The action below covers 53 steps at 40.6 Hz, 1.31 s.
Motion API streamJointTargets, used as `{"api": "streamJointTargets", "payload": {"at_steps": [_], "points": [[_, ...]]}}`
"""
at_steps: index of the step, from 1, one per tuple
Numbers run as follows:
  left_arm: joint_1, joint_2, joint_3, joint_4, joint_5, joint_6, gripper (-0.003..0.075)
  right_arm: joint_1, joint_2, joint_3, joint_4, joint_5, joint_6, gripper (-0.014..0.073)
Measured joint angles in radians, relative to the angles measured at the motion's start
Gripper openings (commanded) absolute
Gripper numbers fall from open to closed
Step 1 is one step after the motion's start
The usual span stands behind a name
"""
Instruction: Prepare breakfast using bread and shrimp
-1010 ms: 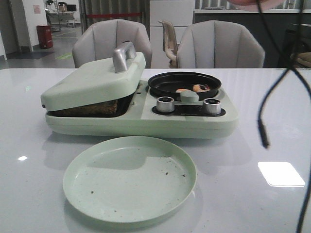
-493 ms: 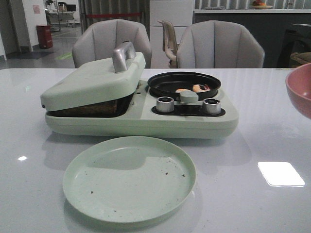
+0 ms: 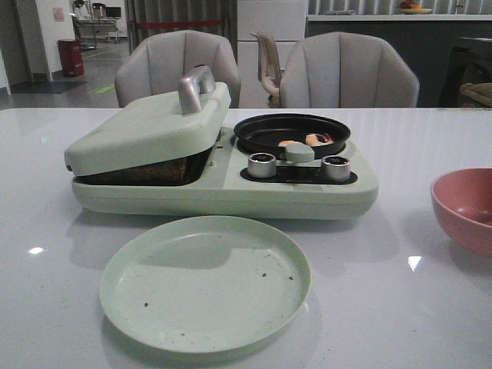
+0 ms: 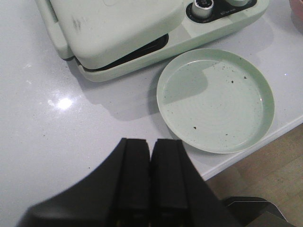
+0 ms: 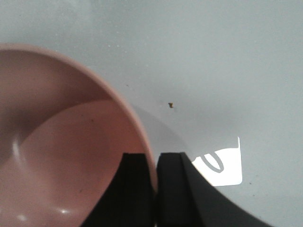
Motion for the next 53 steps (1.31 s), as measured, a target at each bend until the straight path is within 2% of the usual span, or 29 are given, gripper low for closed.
{"api": "streamJointTargets", "payload": {"at_steps": [4,8,21,39,53], "points": [[0.000,0.000,0.000,0.000,0.000,0.000,0.0101,0.000,0.018,0.000,0.004,-0.011,0.000,0.0309],[0.000,0.000,0.000,-0.002,0.000,0.000,0.0101,0.000,0.023,0.000,0.004,-0.016,-0.001,0.0358],[0.000,0.000,0.000,-0.002,0.000,0.000,0.0101,0.020,-0.055,0.000,0.005,-0.017,-0.004,0.0359],[0.000,0.000,0.000,-0.002,0.000,-0.002,0.0101,0.276,-0.440,0.055,-0.002,0.093,-0.062,0.0357],[0.000,0.000,0.000,-0.002,0.000,-0.002,0.0101,0.302,-0.768,0.188,-0.044,0.271,-0.046,0.0357]]}}
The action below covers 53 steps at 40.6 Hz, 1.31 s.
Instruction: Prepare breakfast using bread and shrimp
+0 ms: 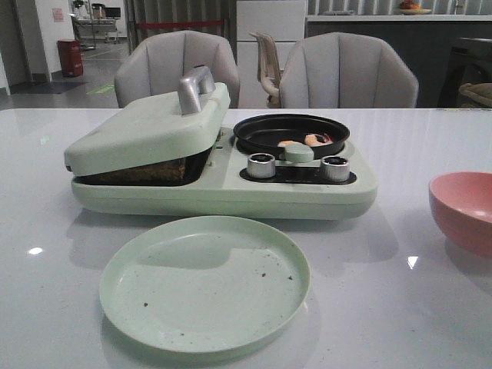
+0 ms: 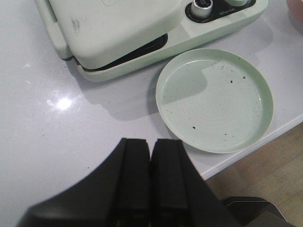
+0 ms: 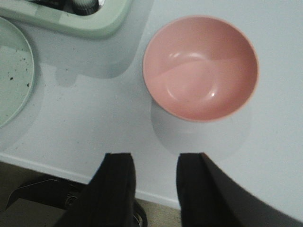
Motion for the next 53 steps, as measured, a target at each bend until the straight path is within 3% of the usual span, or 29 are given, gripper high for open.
{"api": "streamJointTargets", "payload": {"at_steps": [15,24,28,36,53], "points": [[0.000,0.000,0.000,-0.001,0.000,0.000,0.0101,0.000,-0.274,0.167,-0.016,0.038,0.024,0.0344],[0.000,0.000,0.000,0.009,0.000,-0.002,0.0102,0.000,-0.296,0.183,-0.016,0.042,0.026,0.0118],[0.000,0.000,0.000,0.064,0.000,-0.070,0.0102,0.000,-0.297,0.183,-0.016,0.042,0.027,0.0032],[0.000,0.000,0.000,0.247,0.000,-0.280,0.0101,0.000,-0.297,0.183,-0.017,0.024,0.027,0.0041],[0.000,0.000,0.000,0.261,0.002,-0.311,0.0101,0.000,-0.297,0.183,-0.017,0.025,0.027,0.0041]]}}
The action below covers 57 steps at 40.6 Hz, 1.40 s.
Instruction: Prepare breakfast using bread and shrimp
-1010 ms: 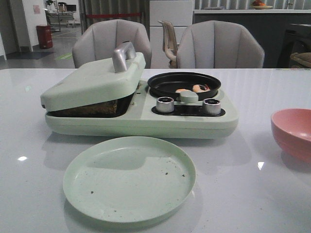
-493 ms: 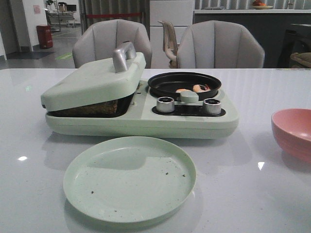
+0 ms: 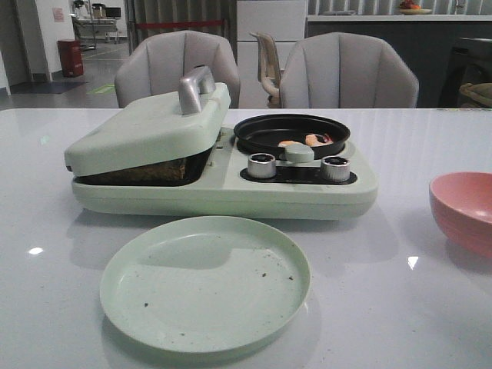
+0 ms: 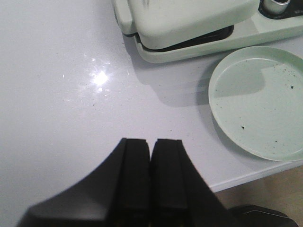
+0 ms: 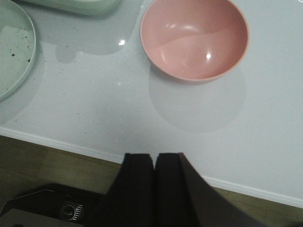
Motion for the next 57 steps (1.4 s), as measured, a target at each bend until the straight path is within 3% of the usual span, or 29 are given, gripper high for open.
{"api": "streamJointTargets", "payload": {"at_steps": [15,31,38,47,57], "points": [[0.012,-0.065,0.034,0.021,-0.043,-0.002,0.0101,0.000,0.000,0.000,0.000,0.000,0.000,0.0041],[0.223,-0.496,0.499,-0.065,-0.494,-0.002,0.0101,0.000,0.000,0.000,0.000,0.000,0.000,0.0041],[0.247,-0.676,0.704,-0.079,-0.655,-0.002,0.0101,0.000,0.000,0.000,0.000,0.000,0.000,0.0041],[0.248,-0.773,0.784,-0.082,-0.808,-0.002,0.0101,0.000,0.000,0.000,0.000,0.000,0.002,0.0041],[0.248,-0.804,0.784,-0.082,-0.842,-0.002,0.0101,0.000,0.000,0.000,0.000,0.000,0.002,0.0041]]}}
